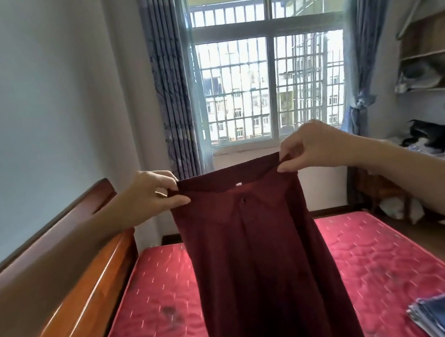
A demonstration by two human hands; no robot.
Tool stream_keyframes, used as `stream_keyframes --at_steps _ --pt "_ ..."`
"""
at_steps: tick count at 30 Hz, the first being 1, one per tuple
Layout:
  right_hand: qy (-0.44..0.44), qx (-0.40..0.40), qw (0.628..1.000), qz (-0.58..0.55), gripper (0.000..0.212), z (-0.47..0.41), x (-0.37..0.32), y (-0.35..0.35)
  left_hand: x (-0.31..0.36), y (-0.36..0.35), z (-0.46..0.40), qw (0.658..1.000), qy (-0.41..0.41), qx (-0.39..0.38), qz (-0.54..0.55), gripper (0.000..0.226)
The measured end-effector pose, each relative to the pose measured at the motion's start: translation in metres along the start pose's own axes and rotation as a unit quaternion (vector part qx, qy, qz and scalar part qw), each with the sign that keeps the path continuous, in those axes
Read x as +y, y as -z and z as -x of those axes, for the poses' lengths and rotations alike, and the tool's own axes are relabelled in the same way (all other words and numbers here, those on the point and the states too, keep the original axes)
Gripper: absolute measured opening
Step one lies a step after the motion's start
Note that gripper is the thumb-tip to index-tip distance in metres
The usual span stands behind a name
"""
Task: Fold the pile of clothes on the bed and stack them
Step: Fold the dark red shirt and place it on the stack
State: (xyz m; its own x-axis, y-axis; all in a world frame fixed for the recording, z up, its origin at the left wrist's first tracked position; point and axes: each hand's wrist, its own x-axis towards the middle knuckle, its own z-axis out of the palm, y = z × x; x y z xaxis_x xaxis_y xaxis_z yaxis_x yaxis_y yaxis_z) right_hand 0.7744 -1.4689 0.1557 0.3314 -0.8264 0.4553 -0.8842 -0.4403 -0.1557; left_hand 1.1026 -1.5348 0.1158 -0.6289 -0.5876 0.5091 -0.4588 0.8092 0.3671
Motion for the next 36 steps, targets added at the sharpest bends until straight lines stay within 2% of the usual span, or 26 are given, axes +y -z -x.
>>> stream_keyframes --at_steps 3,6,9,13,15,17,20,25,29,32,35,36 --pt "-0.037 0.009 0.999 -0.025 0.021 0.004 0.003 0.008 -0.004 -0.006 -0.009 0.997 0.013 0.065 0.029 0.014" --pt "-0.063 0.042 0.992 -0.098 0.025 0.007 0.009 0.014 -0.007 -0.012 -0.023 0.981 0.043 0.152 0.111 0.019" --pt "-0.099 0.078 0.985 -0.114 0.03 0.01 0.016 0.014 -0.016 -0.022 -0.042 0.967 0.06 0.179 0.169 0.027" --pt "-0.181 0.13 0.974 -0.029 0.012 0.005 0.028 -0.005 -0.026 -0.046 -0.066 0.973 0.076 0.176 0.131 0.018" --pt "-0.229 0.16 0.96 -0.007 0.018 0.003 0.031 -0.02 -0.027 -0.058 -0.073 0.974 0.087 0.189 0.084 0.013" --pt "-0.274 0.185 0.944 -0.014 0.026 0.002 0.031 -0.036 -0.025 -0.069 -0.077 0.971 0.113 0.201 0.061 0.014" --pt "-0.307 0.232 0.92 -0.076 0.023 0.001 0.021 -0.054 -0.018 -0.076 -0.08 0.967 0.151 0.2 0.046 0.017" --pt "-0.268 0.299 0.915 -0.04 0.01 -0.01 -0.02 -0.064 0.015 -0.072 -0.076 0.965 0.125 0.216 0.08 0.01" --pt "-0.211 0.329 0.919 -0.06 0.012 -0.023 -0.065 -0.065 0.052 -0.068 -0.069 0.948 0.107 0.21 0.214 0.005" --pt "-0.165 0.323 0.925 -0.112 0.017 -0.027 -0.085 -0.063 0.062 -0.064 -0.065 0.916 0.117 0.224 0.312 0.007" --pt "-0.142 0.273 0.929 -0.205 0.023 -0.025 -0.088 -0.062 0.062 -0.058 -0.058 0.856 0.112 0.215 0.457 0.011" --pt "-0.137 0.256 0.931 -0.222 0.028 -0.024 -0.088 -0.063 0.06 -0.058 -0.055 0.849 0.108 0.217 0.47 0.014"
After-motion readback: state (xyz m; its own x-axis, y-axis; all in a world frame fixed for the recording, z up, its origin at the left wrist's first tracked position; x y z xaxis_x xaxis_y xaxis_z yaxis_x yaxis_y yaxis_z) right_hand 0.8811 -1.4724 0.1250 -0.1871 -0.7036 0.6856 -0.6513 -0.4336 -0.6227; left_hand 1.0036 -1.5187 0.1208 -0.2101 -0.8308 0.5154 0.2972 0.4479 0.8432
